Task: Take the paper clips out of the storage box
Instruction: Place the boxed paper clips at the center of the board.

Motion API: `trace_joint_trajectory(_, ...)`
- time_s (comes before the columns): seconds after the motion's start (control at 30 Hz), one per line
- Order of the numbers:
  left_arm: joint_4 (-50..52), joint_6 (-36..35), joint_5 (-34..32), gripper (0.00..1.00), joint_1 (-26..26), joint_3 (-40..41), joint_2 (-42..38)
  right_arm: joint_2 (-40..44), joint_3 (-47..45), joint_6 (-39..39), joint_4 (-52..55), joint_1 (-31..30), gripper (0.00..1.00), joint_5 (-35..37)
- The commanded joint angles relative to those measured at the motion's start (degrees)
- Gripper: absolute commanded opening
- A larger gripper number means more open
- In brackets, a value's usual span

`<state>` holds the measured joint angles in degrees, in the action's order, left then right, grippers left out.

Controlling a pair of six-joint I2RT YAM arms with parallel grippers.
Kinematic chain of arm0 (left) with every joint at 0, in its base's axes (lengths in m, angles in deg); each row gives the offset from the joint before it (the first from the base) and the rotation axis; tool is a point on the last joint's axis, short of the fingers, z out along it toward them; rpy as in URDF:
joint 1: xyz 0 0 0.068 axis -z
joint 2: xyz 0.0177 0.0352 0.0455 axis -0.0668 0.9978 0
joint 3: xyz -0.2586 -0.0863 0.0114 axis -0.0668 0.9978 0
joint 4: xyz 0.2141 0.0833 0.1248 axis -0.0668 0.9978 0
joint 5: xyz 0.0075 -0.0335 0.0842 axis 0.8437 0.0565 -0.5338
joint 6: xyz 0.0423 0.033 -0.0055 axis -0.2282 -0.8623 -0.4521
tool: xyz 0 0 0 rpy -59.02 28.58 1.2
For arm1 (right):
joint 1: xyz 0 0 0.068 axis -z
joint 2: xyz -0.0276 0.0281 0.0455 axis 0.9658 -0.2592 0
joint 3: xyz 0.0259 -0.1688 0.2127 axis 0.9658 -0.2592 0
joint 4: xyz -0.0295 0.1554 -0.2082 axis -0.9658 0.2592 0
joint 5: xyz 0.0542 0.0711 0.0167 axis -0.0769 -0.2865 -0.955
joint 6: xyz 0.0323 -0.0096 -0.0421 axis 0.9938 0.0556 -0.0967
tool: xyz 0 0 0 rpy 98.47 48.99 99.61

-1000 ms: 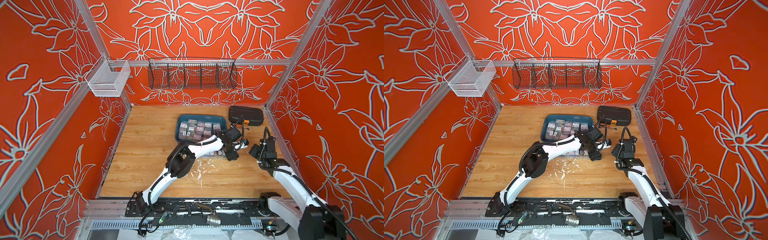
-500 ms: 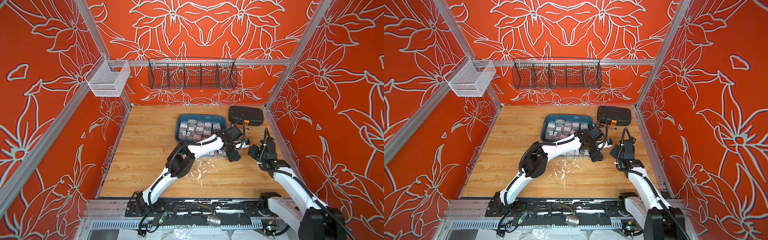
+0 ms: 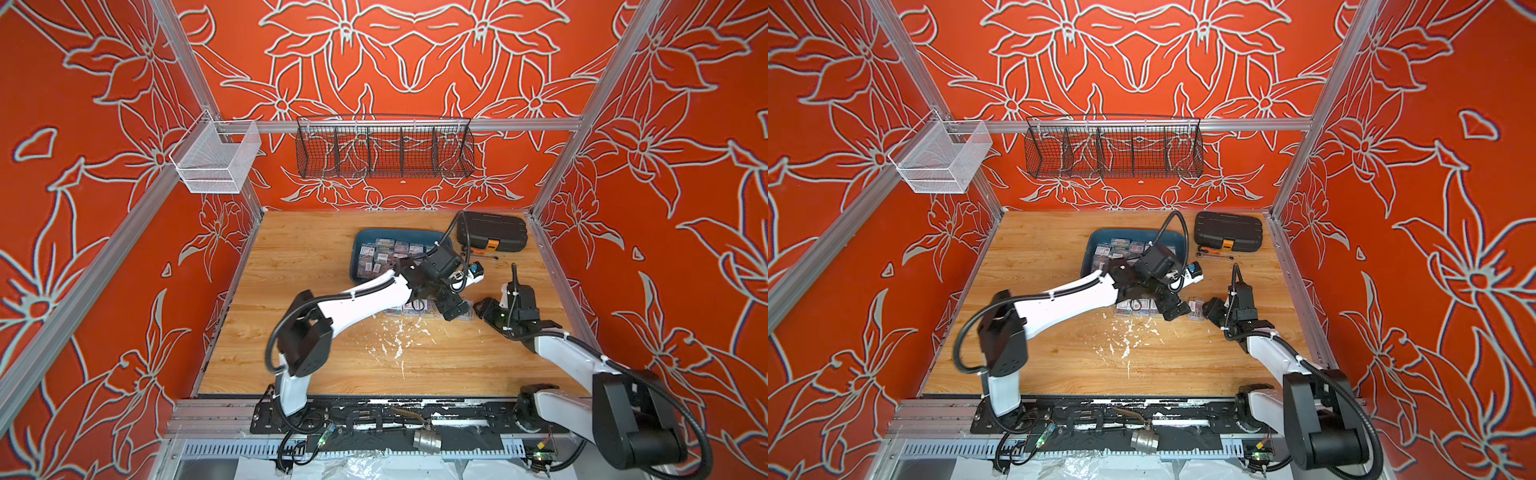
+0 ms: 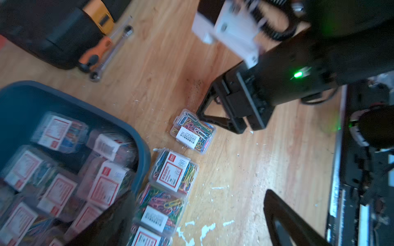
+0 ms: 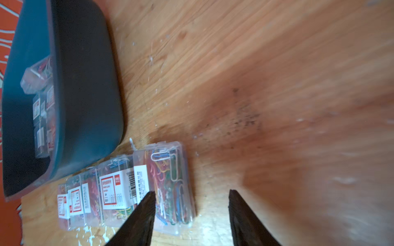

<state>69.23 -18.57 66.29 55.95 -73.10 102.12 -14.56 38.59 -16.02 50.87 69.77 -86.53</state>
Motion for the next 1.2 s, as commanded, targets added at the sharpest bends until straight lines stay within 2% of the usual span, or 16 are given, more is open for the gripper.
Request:
trace_joint_trajectory(0.0, -5.4, 5.7, -6.6, 0.92, -0.3, 8.0, -7.2, -2.4, 1.8, 2.0, -4.6, -1.0, 0.55, -2.7)
trace_joint_trajectory(0.1, -7.7, 10.1, -12.9, 0.92, -0.4, 16.2, -14.3, -3.6, 1.3, 3.5, -6.9, -2.0, 0.55, -3.0)
trace_joint_trajectory(0.27, -11.0, 16.6, -19.6, 0.95, -2.9, 29.6, -25.8, -6.2, 1.3, 4.5, -9.9, -4.5, 0.55, -2.3)
trace_joint_trajectory(0.43, -9.5, 24.3, -25.5, 0.95, -8.6, 39.4, -35.7, -9.2, 3.0, 3.7, -10.6, -6.1, 0.54, -2.5)
trace_joint_trajectory(0.53, -9.4, 27.1, -28.6, 0.98, -11.9, 44.8, -41.5, -10.4, 4.4, 2.8, -9.6, -6.8, 0.53, -2.4)
trace_joint_trajectory(0.6, -9.7, 29.7, -29.2, 1.0, -15.3, 48.1, -45.0, -11.1, 5.0, 2.5, -9.8, -7.3, 0.53, -2.3)
trace_joint_trajectory(0.73, -13.5, 32.8, -28.9, 0.98, -21.3, 54.7, -50.1, -11.7, 7.7, 0.2, -5.8, -7.5, 0.53, -0.2)
trace_joint_trajectory(0.93, -15.7, 35.9, -30.4, 0.98, -27.5, 57.8, -48.5, -12.4, 11.9, -3.7, -1.3, -7.5, 0.58, 1.5)
trace_joint_trajectory(1.17, -17.4, 40.0, -30.6, 0.97, -32.8, 57.4, -40.1, -17.2, 13.2, -3.8, -3.1, -8.1, 0.56, -0.9)
